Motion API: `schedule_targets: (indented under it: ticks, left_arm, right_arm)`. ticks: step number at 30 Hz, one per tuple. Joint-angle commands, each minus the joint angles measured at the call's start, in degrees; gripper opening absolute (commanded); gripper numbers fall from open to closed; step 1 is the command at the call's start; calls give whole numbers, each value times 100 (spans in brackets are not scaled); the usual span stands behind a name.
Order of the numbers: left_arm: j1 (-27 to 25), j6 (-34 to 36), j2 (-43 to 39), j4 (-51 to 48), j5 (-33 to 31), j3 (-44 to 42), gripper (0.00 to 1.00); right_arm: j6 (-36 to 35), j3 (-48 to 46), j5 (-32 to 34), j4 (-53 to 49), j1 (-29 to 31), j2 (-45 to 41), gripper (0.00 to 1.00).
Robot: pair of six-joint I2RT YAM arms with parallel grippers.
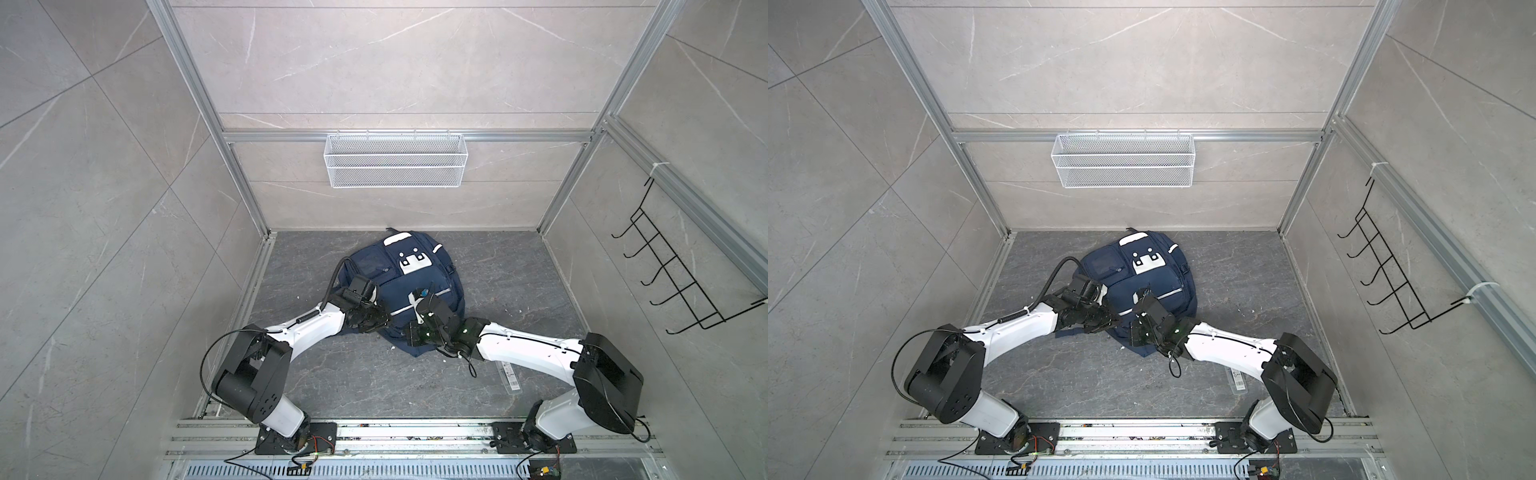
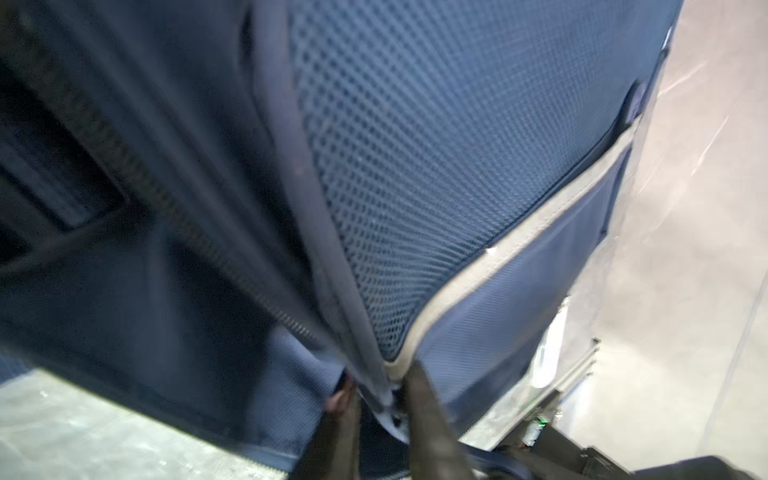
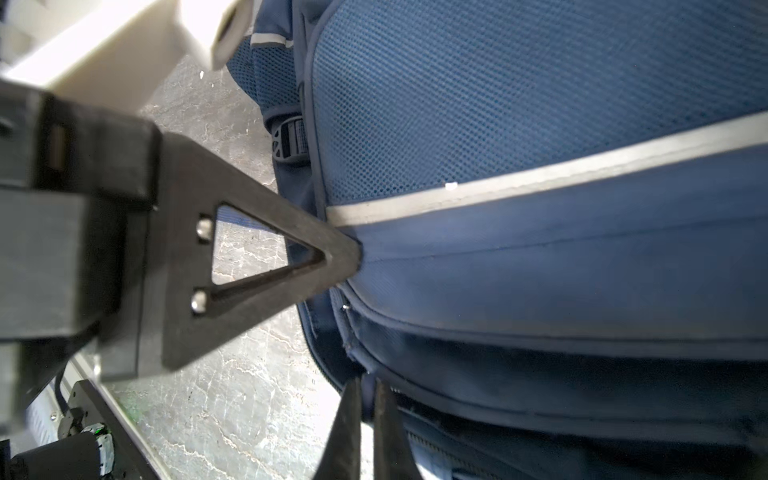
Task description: Pack the student bag
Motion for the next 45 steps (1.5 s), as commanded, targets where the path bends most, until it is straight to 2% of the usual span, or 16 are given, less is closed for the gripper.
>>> schedule_targets:
  ticks: [1,2,13,17,22,26,33,40,41,45]
  left_arm:
    - [-23,121,99,6,-161,245,3]
    - [-9,166,97,-56,-197,284,0]
    - [480,422,-220,-432,-270,243,0]
    - [715,483,-405,-523,-264,118,0]
    - [1078,651,-577,-677,-206,54,0]
    - [1298,695,-672,-660,-164,-1,0]
    - [1602,665,-348,-550,43,129,0]
    - [1612,535,134,-418,134,529,0]
    - [1612,520,177,-412,132,567,3]
    - [1612,519,216,-454,165,642,30]
  right_arm:
    - [-65,132,-37,-34,120,-318,0]
    - [-100,126,0,-107,123,-370,0]
    - [-305,-265,692,-776,50,-1143,0]
    - [-387,-485,804,-986,-205,-1428,0]
    - [-594,-727,609,-1243,-976,-1890,0]
    - [-733,-664,551,-1423,-1341,-1997,0]
    - [-562,-596,-1,-1096,-1376,-1747,0]
    - [-190,-816,-381,-474,-1221,-1561,0]
    - [-156,-835,-426,-378,-1186,-1533,0]
    - [-105,-730,-443,-205,-891,-1240,0]
